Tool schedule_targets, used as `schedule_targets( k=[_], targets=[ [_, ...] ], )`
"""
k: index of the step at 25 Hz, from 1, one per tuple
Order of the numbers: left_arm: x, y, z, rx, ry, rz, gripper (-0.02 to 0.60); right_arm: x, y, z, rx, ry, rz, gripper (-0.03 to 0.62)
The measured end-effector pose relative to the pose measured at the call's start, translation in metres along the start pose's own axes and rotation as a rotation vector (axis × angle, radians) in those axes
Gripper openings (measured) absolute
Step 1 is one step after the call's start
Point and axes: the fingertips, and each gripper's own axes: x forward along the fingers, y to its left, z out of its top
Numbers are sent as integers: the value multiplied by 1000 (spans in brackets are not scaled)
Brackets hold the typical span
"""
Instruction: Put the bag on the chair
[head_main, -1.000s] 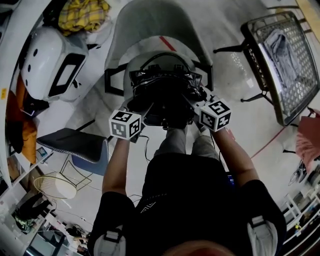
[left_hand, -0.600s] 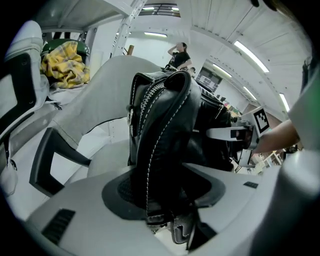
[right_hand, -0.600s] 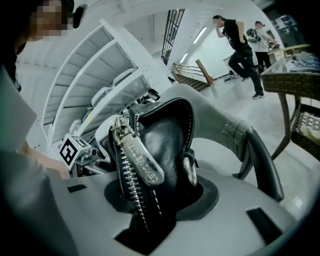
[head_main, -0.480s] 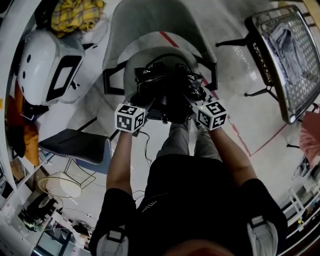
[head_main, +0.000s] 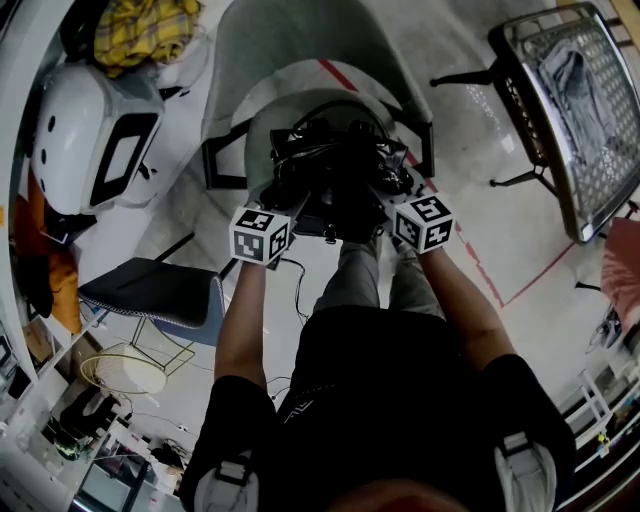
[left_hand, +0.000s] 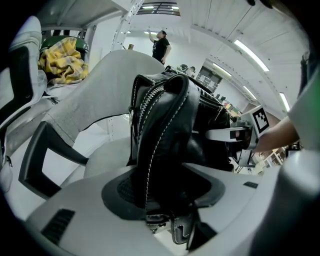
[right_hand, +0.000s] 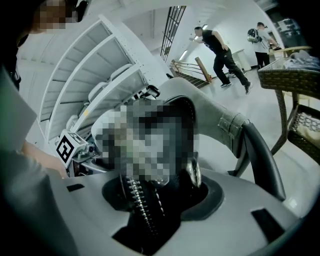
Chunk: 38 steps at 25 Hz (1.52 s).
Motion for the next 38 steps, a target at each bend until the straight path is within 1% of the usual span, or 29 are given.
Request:
schedule_targets(
  k=[6,12,17,21,28,31,33,34,35,38],
  targets=[
    [2,1,2,-3,-24,15,232,-2,-7,2,13,3,-65,225],
    [3,4,5,-6,-29,31,245,-1,-9,2,27,40,-105,258],
    [1,4,5,-31,-45,40,247,-4,-12,3,37,56,-147,261],
    [0,4,5,-42,-57,61,250,-9,-13,2,36,55,-168,264],
    [2,10,14,-61,-89,126,258,-28,-19,7,48,18,-242,270],
    [0,16,25,-72,-128,190,252,-36,-20,8,34,1,-252,270],
    [-5,21,37,-94,-188,234,231,-39,-20,9,32,-10,-253,273],
    [-7,21,43,-107,-210,241,213,-40,-20,11,36,-17,-254,273],
    [-8,19,47,-113,-219,240,164,-41,-19,12,37,-25,-254,273],
    [-8,7,47,-86,-209,231,85,-43,-11,14,30,-44,-235,272]
  ],
)
